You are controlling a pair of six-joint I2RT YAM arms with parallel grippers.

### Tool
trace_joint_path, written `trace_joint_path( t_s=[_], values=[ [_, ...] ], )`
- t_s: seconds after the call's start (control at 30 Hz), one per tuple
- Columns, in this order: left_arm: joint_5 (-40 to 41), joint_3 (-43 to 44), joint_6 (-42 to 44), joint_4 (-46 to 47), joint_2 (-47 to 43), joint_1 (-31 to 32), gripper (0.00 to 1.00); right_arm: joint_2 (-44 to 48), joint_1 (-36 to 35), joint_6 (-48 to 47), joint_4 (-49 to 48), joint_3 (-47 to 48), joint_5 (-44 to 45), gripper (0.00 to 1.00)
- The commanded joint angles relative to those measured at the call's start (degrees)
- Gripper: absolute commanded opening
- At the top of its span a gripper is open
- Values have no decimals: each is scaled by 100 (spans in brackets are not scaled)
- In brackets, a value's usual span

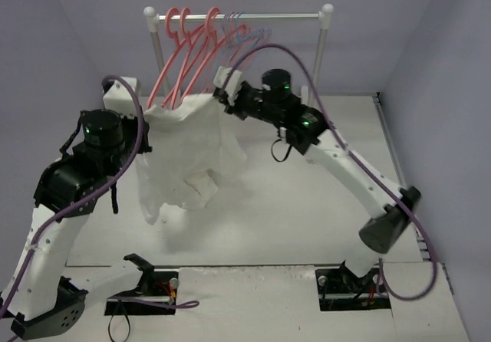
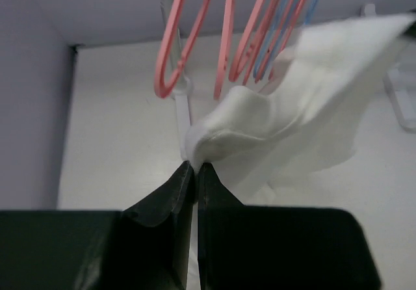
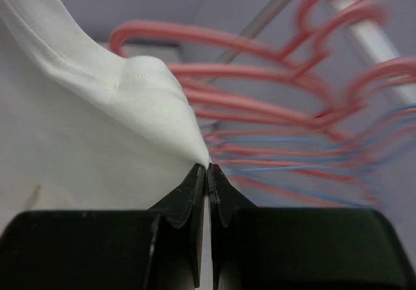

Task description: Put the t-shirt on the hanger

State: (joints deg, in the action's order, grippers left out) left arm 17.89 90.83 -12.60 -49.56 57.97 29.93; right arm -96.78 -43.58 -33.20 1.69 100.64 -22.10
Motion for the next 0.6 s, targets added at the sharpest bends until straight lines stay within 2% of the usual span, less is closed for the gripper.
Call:
trace_joint_path(
  t_s=[0.0, 0.1, 0.13, 0.2, 0.33, 0.43, 0.5, 0.57],
  values=[
    [150, 1924, 1485, 446, 1120, -14, 0, 908, 39, -805, -392, 700, 912, 0],
    [-200, 3310, 1853, 460, 1819, -14, 0, 1171, 30, -872, -340, 729, 1085, 0],
    [-398, 3488, 1905, 473, 1923, -14, 0, 1373, 17, -808, -336, 531, 1094, 0],
    [-634, 3254, 1912, 578, 1847, -5, 0, 1668, -15, -593, -337, 62, 1140, 0],
    [-1114, 1470, 1647, 1191, 1245, 2, 0, 2273, -60, 5, -348, -1365, 1293, 0],
    [-1599, -270, 1136, 1846, 578, 34, 0, 2639, -85, 712, -358, -2910, 1474, 0],
    [-1667, -1554, 742, 2182, 276, 123, 0, 2843, -98, 1249, -413, -3821, 1585, 0],
    [-1475, -2284, 342, 2451, 104, 272, 0, 3087, -115, 1700, -503, -4571, 1692, 0]
  ],
)
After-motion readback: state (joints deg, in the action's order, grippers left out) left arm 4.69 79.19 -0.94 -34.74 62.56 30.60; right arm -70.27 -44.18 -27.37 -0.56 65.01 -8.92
